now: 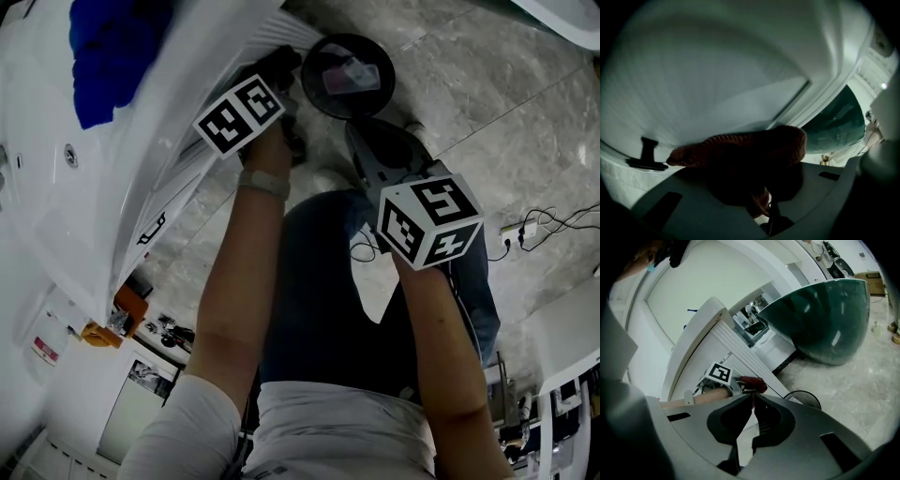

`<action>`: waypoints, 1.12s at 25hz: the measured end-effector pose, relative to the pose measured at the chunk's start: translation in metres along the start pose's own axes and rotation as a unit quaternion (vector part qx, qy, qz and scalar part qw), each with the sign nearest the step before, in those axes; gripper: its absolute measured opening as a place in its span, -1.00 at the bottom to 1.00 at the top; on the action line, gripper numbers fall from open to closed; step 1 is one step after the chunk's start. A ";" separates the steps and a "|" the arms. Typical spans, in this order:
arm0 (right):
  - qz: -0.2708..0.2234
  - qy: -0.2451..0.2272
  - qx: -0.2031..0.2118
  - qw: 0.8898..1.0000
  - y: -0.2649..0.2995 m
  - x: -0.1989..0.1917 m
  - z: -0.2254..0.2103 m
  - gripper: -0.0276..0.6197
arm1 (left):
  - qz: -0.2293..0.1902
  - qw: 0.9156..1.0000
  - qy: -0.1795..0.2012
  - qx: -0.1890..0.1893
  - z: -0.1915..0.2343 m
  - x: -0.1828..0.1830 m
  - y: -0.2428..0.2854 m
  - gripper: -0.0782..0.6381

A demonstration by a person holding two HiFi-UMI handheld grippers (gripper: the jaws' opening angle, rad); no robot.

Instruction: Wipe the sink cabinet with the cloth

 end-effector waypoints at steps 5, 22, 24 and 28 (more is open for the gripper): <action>0.021 -0.012 -0.004 1.000 -0.005 -0.007 0.005 -0.82 | -0.022 1.000 -0.010 -0.011 -0.010 0.009 -0.027 -0.60; 0.089 -0.031 0.011 0.995 -0.003 -0.041 0.027 -0.82 | -0.137 0.986 -0.061 -0.076 -0.034 0.027 -0.111 -0.60; 0.092 -0.032 0.010 0.995 -0.005 -0.043 0.032 -0.82 | -0.145 0.985 -0.053 -0.081 -0.034 0.029 -0.122 -0.60; 0.090 -0.040 0.011 0.995 -0.007 -0.037 0.039 -0.82 | -0.162 0.983 -0.029 -0.087 -0.034 0.027 -0.137 -0.60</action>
Point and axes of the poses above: the fingertips, and each gripper's own axes: y forward along the fingers, z to its left, x out of its top, the point moved 8 cm from there along -y, backward along the fingers
